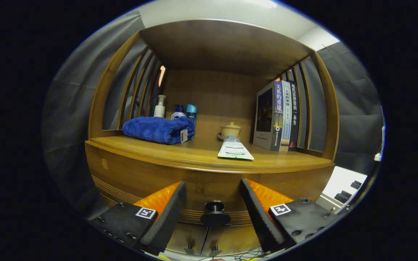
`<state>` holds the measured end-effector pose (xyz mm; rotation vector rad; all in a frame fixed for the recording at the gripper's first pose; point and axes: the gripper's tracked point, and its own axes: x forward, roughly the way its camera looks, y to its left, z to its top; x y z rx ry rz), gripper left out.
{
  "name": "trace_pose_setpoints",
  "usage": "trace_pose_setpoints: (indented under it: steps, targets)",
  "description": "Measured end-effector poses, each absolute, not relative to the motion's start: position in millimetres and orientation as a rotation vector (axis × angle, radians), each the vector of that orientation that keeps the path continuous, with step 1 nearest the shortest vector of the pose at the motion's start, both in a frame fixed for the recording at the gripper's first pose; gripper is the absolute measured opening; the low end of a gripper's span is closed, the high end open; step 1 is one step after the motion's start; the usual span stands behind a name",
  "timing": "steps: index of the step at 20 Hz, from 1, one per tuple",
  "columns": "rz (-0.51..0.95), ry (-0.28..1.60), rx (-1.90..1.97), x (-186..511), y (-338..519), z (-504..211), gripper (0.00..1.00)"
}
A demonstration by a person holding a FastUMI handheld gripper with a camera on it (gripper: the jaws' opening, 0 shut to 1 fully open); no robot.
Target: Pull open the drawer, take out the items inside it, and place them on the countertop above the cabinet.
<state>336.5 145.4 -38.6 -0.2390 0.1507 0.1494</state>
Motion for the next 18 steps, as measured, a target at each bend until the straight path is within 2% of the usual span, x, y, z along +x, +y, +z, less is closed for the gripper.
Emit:
trace_pose_setpoints:
  steps: [4,13,18]
  targets:
    - [0.156,0.166,-0.212,328.3,154.9,-34.7,0.98]
    - [0.246,0.043,-0.118,257.4,176.8,70.0,0.98]
    - [0.238,0.0,-0.133,242.8,164.4,132.9,0.98]
